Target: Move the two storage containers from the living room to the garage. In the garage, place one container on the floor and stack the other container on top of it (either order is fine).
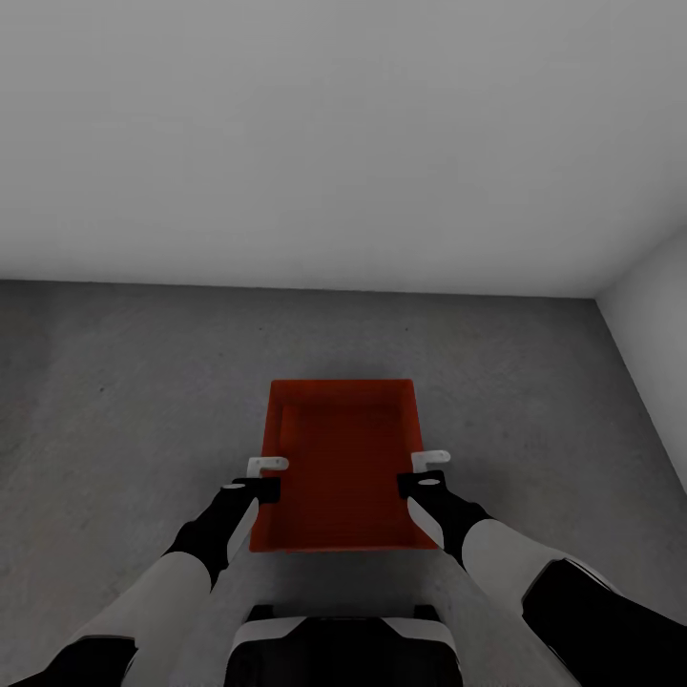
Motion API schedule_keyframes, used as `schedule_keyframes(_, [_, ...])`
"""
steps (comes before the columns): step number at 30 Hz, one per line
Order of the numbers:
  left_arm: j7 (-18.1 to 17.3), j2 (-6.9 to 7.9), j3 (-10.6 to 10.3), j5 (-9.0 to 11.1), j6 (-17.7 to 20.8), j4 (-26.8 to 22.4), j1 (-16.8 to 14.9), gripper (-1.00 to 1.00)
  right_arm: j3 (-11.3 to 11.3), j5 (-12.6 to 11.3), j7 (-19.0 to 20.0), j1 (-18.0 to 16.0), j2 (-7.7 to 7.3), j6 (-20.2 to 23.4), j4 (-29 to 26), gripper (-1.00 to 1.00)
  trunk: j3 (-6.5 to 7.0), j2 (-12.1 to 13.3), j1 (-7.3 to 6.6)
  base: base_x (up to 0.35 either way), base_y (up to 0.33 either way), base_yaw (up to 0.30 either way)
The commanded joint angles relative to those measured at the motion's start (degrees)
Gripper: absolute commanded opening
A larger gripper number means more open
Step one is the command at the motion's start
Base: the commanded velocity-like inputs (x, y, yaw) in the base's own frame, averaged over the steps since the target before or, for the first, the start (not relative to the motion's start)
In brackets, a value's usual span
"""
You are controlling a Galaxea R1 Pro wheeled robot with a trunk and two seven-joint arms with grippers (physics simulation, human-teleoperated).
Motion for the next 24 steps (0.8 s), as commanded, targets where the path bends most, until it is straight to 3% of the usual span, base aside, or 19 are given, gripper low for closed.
schedule_keyframes(1, [0.45, 0.02, -0.64, 1.59, 1.24, 1.07, 0.03, -1.0, -1.2, 1.88, -1.03, -0.1, -1.51, -0.09, -0.22, -1.0, -0.08, -0.1, 0.03, 0.0, 0.0, 0.0])
schedule_keyframes(24, [0.49, -0.25, -0.64, 1.59, 1.24, 0.98, 0.03, -1.0, -1.2, 1.88, -1.03, -0.1, -1.51, -0.09, -0.22, -1.0, -0.1, -0.1, 0.03, 0.0, 0.0, 0.0])
